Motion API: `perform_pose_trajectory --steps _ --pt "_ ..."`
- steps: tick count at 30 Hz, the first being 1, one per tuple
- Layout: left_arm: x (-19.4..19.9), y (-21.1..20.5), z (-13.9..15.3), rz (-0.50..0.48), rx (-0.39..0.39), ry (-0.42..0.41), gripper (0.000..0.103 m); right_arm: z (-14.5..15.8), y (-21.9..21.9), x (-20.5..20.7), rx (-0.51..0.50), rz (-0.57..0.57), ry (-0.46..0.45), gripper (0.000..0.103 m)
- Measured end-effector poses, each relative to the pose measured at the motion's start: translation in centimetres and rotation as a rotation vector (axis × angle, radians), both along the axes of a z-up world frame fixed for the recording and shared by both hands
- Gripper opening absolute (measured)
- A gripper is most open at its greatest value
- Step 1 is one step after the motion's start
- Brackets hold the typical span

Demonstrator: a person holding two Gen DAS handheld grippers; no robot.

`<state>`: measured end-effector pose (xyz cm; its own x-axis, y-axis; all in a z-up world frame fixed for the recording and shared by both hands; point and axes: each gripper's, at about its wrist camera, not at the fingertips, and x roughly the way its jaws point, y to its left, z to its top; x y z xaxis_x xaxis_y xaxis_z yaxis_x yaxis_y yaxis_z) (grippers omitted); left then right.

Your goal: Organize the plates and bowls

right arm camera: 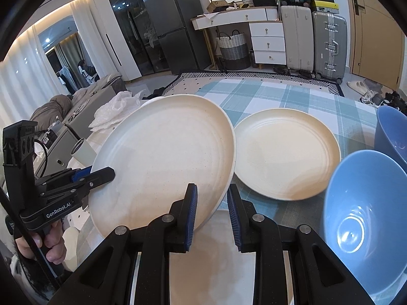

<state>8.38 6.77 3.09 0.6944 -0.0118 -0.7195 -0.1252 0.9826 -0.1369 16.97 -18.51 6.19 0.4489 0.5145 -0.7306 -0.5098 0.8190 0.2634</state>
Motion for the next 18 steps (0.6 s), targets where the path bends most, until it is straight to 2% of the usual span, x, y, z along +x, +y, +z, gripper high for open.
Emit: perform_pose_trajectory --steps 18 --pt "-3.5 -5.2 0.5 -0.073 0.012 -0.034 0.020 0.6 -4.5 -4.6 0.003 -0.066 -0.024 0.026"
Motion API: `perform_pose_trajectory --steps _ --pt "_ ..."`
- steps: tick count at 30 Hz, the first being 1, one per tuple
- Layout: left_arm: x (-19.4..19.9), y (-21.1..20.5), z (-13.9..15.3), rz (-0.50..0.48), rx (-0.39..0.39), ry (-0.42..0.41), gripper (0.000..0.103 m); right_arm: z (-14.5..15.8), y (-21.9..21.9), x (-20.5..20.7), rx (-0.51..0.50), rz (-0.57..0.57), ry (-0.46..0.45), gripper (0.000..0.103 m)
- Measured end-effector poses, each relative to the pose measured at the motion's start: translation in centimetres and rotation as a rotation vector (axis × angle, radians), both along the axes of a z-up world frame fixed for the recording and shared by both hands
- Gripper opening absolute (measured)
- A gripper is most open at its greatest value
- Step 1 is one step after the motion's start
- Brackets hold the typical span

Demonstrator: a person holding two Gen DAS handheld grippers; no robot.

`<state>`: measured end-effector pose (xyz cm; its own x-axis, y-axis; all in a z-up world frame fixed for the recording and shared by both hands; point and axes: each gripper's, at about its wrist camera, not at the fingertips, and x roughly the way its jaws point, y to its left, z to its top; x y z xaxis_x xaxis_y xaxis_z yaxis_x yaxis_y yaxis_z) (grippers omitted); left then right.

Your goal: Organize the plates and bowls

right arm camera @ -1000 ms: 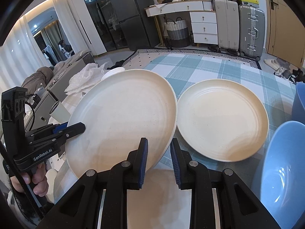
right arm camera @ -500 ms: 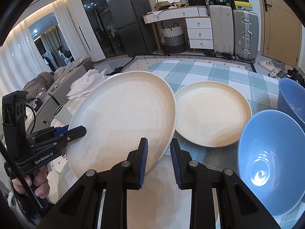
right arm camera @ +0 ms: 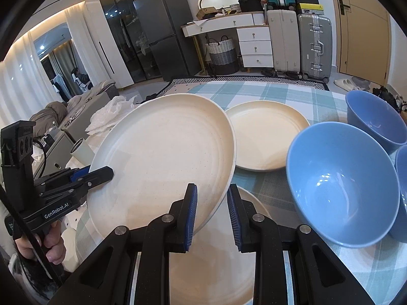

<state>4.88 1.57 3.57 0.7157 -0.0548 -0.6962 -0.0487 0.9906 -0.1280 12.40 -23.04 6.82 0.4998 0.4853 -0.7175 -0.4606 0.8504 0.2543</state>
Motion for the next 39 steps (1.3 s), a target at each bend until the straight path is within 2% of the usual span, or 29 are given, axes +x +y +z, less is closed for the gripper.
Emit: perform_pose_trajectory --steps 22,39 --pt "-2.0 -2.3 -2.8 -0.039 0.012 0.024 0.020 -1.7 -2.4 -4.2 -0.017 -0.040 0.009 0.026" --pt "-2.0 -4.0 -5.3 -0.073 0.029 0.069 0.021 -3.8 -3.7 -5.3 -0.038 -0.066 0.047 0.026"
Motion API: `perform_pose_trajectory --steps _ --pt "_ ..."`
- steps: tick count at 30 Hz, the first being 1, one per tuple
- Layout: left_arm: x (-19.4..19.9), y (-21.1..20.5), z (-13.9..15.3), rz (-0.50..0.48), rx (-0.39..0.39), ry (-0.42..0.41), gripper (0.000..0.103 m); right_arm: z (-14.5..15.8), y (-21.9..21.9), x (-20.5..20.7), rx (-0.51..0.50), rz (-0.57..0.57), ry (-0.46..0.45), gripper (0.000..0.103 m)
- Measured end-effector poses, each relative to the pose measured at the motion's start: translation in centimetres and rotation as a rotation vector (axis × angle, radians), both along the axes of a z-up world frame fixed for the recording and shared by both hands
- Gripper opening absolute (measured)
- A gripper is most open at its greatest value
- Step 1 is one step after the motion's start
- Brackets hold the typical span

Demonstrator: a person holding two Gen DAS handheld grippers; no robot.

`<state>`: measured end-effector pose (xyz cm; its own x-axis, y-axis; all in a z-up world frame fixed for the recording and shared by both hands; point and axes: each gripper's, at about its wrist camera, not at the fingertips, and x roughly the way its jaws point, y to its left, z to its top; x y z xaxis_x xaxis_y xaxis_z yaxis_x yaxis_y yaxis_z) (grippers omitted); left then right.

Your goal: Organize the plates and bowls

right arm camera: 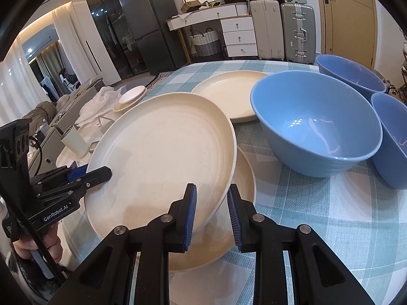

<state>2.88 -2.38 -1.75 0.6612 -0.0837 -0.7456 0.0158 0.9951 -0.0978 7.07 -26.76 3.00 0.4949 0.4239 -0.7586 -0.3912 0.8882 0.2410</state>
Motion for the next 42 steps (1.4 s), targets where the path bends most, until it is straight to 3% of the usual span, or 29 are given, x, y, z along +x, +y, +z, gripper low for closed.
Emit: perform_pose_trajectory --steps 12,26,42 --pt "0.2 -1.4 -1.6 -0.015 0.042 0.018 0.023 -1.4 -0.4 -0.5 -0.050 -0.017 -0.004 0.026" --pt "0.0 -3.2 -2.9 -0.025 0.110 0.029 0.029 -2.4 0.5 -0.8 -0.181 -0.034 -0.043 0.027" --pt "-0.5 -3.4 -3.1 -0.037 0.119 0.024 0.039 -3.9 0.5 -1.0 -0.195 -0.039 -0.042 0.028"
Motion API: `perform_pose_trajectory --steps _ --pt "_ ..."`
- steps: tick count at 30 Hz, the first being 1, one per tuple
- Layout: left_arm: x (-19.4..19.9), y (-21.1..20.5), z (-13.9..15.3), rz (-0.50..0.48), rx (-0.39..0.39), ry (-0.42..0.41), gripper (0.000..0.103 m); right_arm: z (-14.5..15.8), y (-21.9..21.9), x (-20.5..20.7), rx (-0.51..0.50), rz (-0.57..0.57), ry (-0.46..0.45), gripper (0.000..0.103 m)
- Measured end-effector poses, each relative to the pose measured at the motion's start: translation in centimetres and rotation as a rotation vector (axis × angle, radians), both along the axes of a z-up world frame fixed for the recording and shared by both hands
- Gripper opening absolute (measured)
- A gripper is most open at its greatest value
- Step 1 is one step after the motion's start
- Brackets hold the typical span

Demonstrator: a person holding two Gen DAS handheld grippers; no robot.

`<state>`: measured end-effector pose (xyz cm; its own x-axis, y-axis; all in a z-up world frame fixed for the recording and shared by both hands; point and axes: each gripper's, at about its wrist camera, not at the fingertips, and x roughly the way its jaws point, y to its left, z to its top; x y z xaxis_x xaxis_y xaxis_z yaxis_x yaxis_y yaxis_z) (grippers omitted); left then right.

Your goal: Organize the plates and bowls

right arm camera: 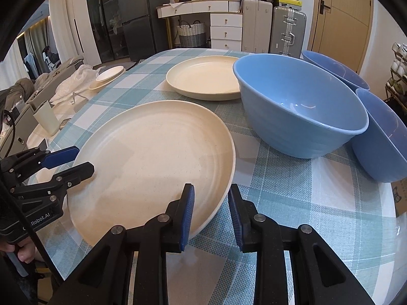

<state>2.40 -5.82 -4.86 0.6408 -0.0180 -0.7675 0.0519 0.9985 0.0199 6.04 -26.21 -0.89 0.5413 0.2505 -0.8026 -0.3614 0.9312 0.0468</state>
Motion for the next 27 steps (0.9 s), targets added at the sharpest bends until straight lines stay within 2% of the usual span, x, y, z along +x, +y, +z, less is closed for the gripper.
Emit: perform_pose_trajectory --steps 6,8,10,14,15,17,20,23,24,27 --pt "0.2 0.1 0.0 -0.002 -0.029 0.015 0.045 -0.1 -0.5 0.0 0.023 0.006 0.011 0.031" --pt "0.3 0.3 0.0 -0.001 -0.048 0.022 0.050 0.1 -0.6 0.0 0.031 0.012 0.011 0.041" --pt "0.4 0.6 0.2 0.000 -0.067 0.017 0.055 0.4 -0.8 -0.1 0.033 0.011 -0.001 0.046" --pt "0.2 1.1 1.2 0.004 -0.098 -0.004 0.075 1.1 -1.3 -0.2 0.054 0.011 -0.010 0.055" --pt "0.1 1.2 1.6 0.002 -0.108 -0.013 0.075 1.4 -1.4 -0.2 0.058 0.009 -0.015 0.058" --pt "0.1 1.4 2.3 -0.001 -0.122 -0.027 0.077 2.0 -1.7 -0.2 0.074 0.007 -0.027 0.072" --pt "0.2 1.8 3.4 -0.002 -0.135 -0.046 0.080 3.1 -2.2 -0.1 0.107 0.013 -0.044 0.084" --pt "0.3 1.9 4.6 0.003 -0.150 -0.063 0.089 4.3 -2.8 -0.1 0.131 0.014 -0.061 0.090" --pt "0.4 2.0 4.9 0.006 -0.154 -0.068 0.098 4.8 -2.9 -0.1 0.139 0.018 -0.065 0.092" --pt "0.6 2.2 6.0 0.016 -0.163 -0.088 0.101 5.9 -3.3 0.1 0.156 0.025 -0.076 0.099"
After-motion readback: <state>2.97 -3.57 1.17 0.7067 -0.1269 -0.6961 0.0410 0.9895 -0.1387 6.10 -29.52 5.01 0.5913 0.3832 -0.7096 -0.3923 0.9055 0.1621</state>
